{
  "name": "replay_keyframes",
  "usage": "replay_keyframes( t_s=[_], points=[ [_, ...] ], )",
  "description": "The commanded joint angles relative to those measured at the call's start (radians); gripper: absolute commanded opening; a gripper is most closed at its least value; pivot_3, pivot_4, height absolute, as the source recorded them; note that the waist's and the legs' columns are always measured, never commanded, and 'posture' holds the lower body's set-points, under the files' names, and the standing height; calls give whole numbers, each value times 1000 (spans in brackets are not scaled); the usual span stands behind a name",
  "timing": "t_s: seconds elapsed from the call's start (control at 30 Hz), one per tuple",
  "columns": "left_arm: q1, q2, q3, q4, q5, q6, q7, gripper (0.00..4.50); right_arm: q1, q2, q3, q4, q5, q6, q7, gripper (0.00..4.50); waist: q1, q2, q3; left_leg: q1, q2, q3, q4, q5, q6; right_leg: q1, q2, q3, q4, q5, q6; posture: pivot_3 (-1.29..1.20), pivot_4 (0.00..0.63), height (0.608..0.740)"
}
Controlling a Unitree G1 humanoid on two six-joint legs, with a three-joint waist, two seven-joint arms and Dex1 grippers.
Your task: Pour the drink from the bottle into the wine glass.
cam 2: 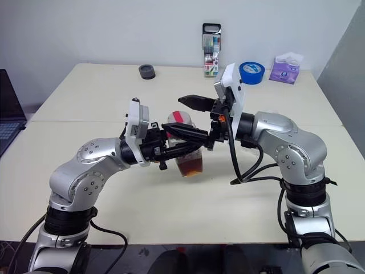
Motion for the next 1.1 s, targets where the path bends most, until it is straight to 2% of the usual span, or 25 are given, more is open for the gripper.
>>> replay_keyframes(
  t_s=[0.03, 0.47, 0.7, 0.9, 1.1],
  points=[
    [-23, 7, 14, -29, -7, -23, -12, 1804, -11, -15, -12, -8, -4, -28, 11, 4466, 0, 0, 0, 0, 0, 0, 0, 0, 0, 0, 0, 0, 0, 0, 0, 0, 150, 740],
    [-27, 6, 16, -23, 1, -24, -11, 1804, -9, -93, -31, 22, -2, -39, 62, 4466, 0, 0, 0, 0, 0, 0, 0, 0, 1, 0, 0, 0, 0, 0, 0, 0, 150, 740],
    [-28, 4, 14, -22, 4, -26, -8, 1804, -5, -104, -46, -1, 47, -5, 62, 4466, 0, 0, 0, 0, 0, 0, 0, -1, 1, 0, 0, 0, 0, 0, 0, 0, 150, 740],
    [-32, -2, 11, -18, 6, -26, -4, 1804, 7, -84, -35, -33, 87, 21, 42, 4466, 0, 0, 0, 0, 0, 0, 0, -1, 1, 0, 0, 0, 0, 0, 0, 0, 150, 740],
    [-32, 0, 12, -19, 4, -25, -5, 1804, -2, -13, 5, -16, 48, -21, -1, 4466, 0, 0, 0, 0, 0, 0, 0, 0, 1, 0, 0, 0, 0, 0, 0, 0, 150, 740]
  ],
)
